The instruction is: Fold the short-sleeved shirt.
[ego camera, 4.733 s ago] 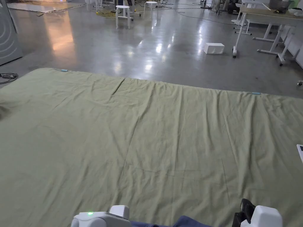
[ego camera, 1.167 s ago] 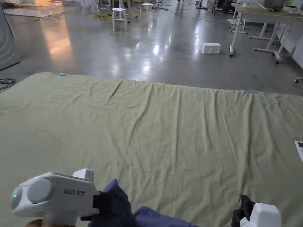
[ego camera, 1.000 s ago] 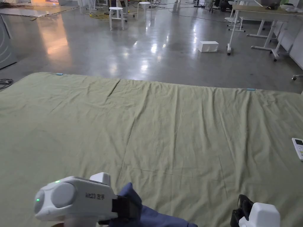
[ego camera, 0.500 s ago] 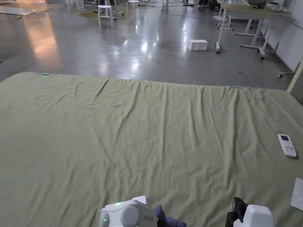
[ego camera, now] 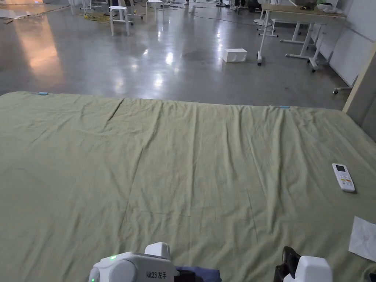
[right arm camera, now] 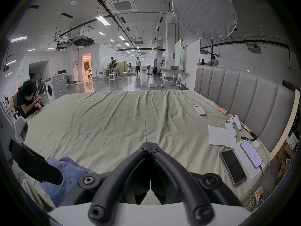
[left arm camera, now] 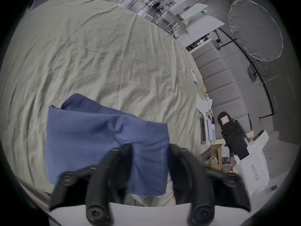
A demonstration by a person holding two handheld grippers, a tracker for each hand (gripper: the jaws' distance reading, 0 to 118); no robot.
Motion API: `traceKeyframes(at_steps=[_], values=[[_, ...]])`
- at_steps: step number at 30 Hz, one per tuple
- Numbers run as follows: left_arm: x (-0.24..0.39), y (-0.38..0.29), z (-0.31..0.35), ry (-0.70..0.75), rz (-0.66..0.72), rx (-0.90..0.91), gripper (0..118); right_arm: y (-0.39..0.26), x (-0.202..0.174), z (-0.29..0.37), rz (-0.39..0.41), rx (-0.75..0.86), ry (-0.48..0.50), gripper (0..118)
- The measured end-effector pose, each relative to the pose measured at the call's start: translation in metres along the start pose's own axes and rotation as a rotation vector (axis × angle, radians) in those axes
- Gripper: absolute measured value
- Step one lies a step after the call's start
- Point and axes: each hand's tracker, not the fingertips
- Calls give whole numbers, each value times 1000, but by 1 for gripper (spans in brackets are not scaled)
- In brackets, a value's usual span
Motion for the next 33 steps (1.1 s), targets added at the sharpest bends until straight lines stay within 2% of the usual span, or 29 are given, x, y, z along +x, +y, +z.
traceKeyframes(at_steps=[1, 8, 13, 19, 24, 28, 33], values=[[1, -4, -6, 22, -2, -2, 20, 0, 0, 0, 0, 0, 1, 0], [8, -32, -53, 45, -29, -62, 15, -1, -3, 0, 5, -5, 10, 0], [5, -47, -75, 55, -37, -41, 10, -2, -3, 1, 2, -8, 11, 0], [2, -41, -55, 19, -75, 5, 7, 2, -6, 2, 9, 1, 15, 0], [9, -16, -3, 38, -224, 216, 7, 13, -9, 0, 9, 28, 16, 0], [10, 6, 45, 167, -368, 452, 7, 28, -13, -3, 11, 72, 11, 0], [7, 20, 96, 326, -450, 726, 7, 52, -19, -6, 5, 155, -5, 0]])
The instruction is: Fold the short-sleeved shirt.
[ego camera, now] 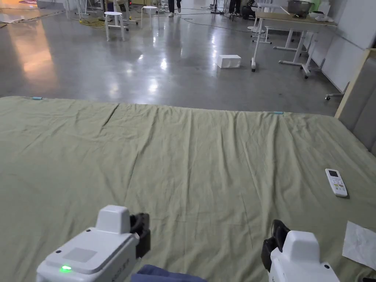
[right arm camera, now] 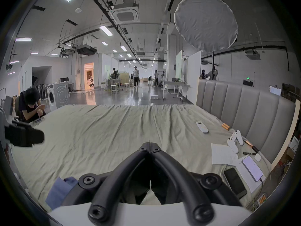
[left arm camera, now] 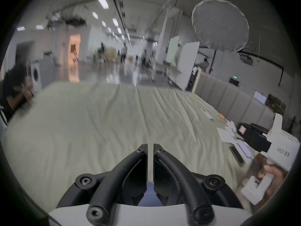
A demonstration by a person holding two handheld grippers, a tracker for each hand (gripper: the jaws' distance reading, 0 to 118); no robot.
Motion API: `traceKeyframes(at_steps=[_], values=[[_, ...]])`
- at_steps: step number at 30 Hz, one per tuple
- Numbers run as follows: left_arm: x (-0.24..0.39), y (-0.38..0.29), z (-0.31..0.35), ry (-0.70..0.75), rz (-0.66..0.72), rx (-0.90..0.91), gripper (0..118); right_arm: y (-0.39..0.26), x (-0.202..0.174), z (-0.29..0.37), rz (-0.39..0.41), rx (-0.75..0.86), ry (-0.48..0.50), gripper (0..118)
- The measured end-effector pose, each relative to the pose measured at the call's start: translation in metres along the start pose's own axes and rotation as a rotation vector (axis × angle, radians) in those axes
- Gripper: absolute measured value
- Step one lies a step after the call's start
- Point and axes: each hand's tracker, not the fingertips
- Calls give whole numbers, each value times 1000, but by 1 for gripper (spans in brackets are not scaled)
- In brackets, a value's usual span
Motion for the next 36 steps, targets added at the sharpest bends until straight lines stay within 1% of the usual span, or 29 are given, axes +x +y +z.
traceKeyframes(at_steps=[2, 5, 7, 9, 11, 13, 15, 17, 18, 19, 20, 22, 24, 26, 28, 30, 31, 34, 36], values=[[-12, 6, 7, 84, -35, 106, 7, 10, -1, -2, -5, 36, -10, 0], [-28, 13, 17, 188, -47, 203, 7, 26, -2, -4, -2, 92, -24, 0], [-36, 15, 21, 246, -43, 238, 7, 35, -3, -4, -3, 122, -27, 0], [-44, 17, 22, 282, -46, 258, 7, 41, -4, -5, 12, 148, -28, 0], [-51, 17, 23, 304, -51, 260, 7, 45, -4, -6, 12, 156, -28, 0], [-58, 17, 25, 297, -50, 255, 7, 45, -4, -6, 14, 154, -22, 0], [-62, 16, 27, 308, -55, 244, 7, 40, -2, -4, 6, 117, 9, 0], [-68, 10, 31, 285, -52, 229, 7, 26, -3, 3, 1, 44, 37, 0], [-70, 7, 32, 284, -52, 217, 7, 16, -5, 8, -25, -10, 59, 0], [-72, 4, 33, 288, -56, 200, 7, 7, -9, 15, -3, -12, 90, 0], [-74, -1, 34, 285, -56, 191, 7, -5, -16, 22, 13, -43, 120, 0], [-80, -11, 37, 282, -44, 159, 7, -29, -35, 36, 69, -98, 163, 0], [-85, -21, 38, 283, -29, 128, 7, -52, -56, 44, 66, -158, 240, 0], [-88, -32, 42, 292, -19, 102, 7, -76, -81, 50, 77, -220, 277, 0], [-92, -42, 45, 286, 9, 70, 7, -94, -100, 49, 91, -233, 306, 0], [-95, -52, 50, 279, 37, 38, 7, -107, -115, 44, 124, -247, 303, 0], [-97, -57, 52, 274, 44, 28, 7, -111, -119, 40, 120, -251, 301, 0], [-98, -72, 57, 233, 66, -38, 7, -126, -123, 22, 140, -283, 258, 0], [-98, -81, 59, 210, 73, -68, 7, -135, -117, 11, 140, -299, 229, 0]])
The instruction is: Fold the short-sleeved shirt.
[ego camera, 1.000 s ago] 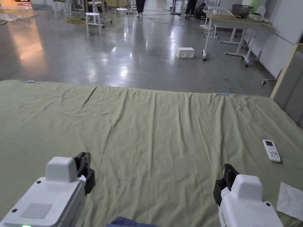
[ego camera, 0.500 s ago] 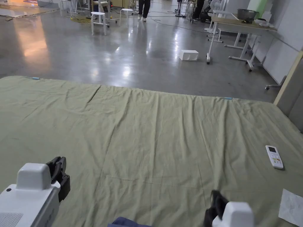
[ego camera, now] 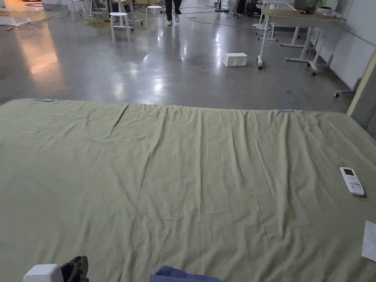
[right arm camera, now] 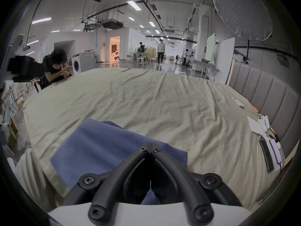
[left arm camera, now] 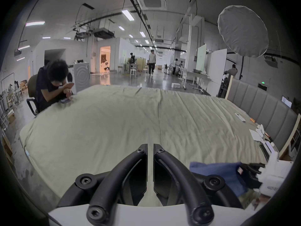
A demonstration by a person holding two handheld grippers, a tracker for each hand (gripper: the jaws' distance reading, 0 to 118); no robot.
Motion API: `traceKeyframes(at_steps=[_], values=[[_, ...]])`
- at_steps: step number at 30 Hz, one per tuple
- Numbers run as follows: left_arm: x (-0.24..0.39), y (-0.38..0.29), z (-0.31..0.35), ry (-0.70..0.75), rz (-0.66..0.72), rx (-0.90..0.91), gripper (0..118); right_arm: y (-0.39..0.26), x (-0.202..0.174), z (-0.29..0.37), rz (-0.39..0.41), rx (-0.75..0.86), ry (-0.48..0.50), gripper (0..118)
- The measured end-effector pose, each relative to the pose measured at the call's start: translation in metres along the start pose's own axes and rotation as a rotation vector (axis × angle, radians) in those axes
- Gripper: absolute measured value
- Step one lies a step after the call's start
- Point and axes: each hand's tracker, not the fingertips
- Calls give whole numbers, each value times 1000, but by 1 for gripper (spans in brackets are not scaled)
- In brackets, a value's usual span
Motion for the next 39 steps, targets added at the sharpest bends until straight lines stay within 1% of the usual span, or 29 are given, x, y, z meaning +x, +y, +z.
traceKeyframes(at_steps=[2, 4, 8, 9, 10, 11, 14, 15, 16, 17, 21, 22, 25, 26, 28, 30, 31, 32, 33, 34, 35, 37, 39], values=[[1, -7, 1, -26, 2, -43, 7, -4, 9, -9, -11, -30, -17, 0], [1, -13, 0, -73, 33, -90, 7, -8, 13, -11, -14, -38, -36, 0], [0, -21, -16, -243, 123, -248, 8, -15, 14, -14, -2, -45, -47, 0], [0, -22, -22, -284, 140, -290, 12, -16, 13, -14, 3, -43, -47, 0], [-1, -22, -30, -344, 172, -348, 22, -18, 13, -15, 8, -39, -49, 0], [-4, -22, -38, -387, 203, -391, 43, -18, 13, -15, 11, -38, -50, 0], [-11, -28, -66, -509, 326, -509, 62, -19, 15, -15, 0, -37, -46, 0], [-12, -29, -72, -543, 352, -526, 75, -19, 15, -15, -2, -37, -45, 0], [-14, -32, -85, -603, 396, -560, 83, -21, 16, -17, -5, -36, -42, 0], [-14, -34, -93, -601, 422, -595, 85, -22, 16, -17, -9, -35, -41, 0], [-6, -48, -127, -648, 493, -686, 85, -23, 16, -15, -12, -32, -41, 0], [0, -54, -135, -698, 517, -723, 85, -23, 16, -15, -14, -32, -41, 0], [14, -69, -155, -771, 599, -818, 85, -23, 16, -15, -18, -33, -40, 0], [19, -73, -158, -799, 624, -830, 85, -23, 16, -14, -17, -34, -40, 0], [28, -78, -163, -843, 650, -799, 84, -22, 16, -14, -17, -33, -40, 0], [34, -84, -168, -854, 672, -776, 82, -23, 16, -13, -19, -33, -40, 0], [37, -86, -169, -851, 669, -776, 79, -23, 16, -13, -20, -34, -41, 0], [39, -86, -170, -848, 663, -764, 68, -23, 16, -13, -21, -34, -41, 0], [41, -86, -168, -830, 642, -750, 51, -23, 17, -13, -23, -35, -43, 0], [41, -87, -167, -795, 612, -743, 41, -23, 17, -12, -27, -34, -42, 0], [39, -90, -166, -771, 596, -747, 38, -23, 19, -12, -32, -32, -36, 0], [37, -93, -161, -804, 654, -741, 32, -23, 18, -11, -30, -31, -36, 0], [37, -92, -153, -787, 617, -705, 27, -22, 18, -9, -33, -28, -33, 0]])
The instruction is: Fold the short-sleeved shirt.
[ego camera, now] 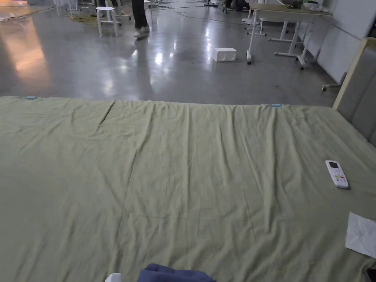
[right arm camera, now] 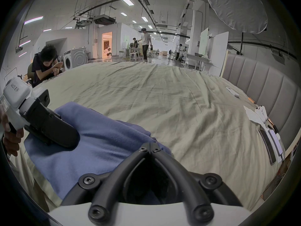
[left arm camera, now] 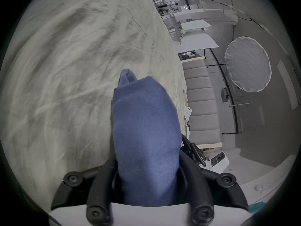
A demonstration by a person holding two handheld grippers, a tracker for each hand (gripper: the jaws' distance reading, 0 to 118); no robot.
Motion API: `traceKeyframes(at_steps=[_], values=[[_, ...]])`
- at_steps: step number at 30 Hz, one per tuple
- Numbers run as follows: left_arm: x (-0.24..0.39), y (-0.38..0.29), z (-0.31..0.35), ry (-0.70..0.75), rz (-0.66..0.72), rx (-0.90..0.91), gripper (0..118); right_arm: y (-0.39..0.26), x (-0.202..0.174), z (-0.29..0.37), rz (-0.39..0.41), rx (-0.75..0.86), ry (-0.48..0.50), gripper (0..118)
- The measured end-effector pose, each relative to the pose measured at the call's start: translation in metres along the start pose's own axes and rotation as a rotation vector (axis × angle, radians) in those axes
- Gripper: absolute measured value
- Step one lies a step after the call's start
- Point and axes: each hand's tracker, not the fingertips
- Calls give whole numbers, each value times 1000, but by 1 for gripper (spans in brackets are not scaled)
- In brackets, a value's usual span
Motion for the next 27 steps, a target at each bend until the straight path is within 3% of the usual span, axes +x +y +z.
traceKeyframes(at_steps=[12, 18, 27], values=[[12, -5, 62, -58, 27, 90, 24, 34, 4, 24, 2, 45, 57, 0], [2, 31, 161, 57, -15, 180, 24, 103, 38, 35, -34, 170, 39, 0], [-16, 90, 306, 347, -50, 254, 24, 183, 99, 47, -48, 338, -92, 0]])
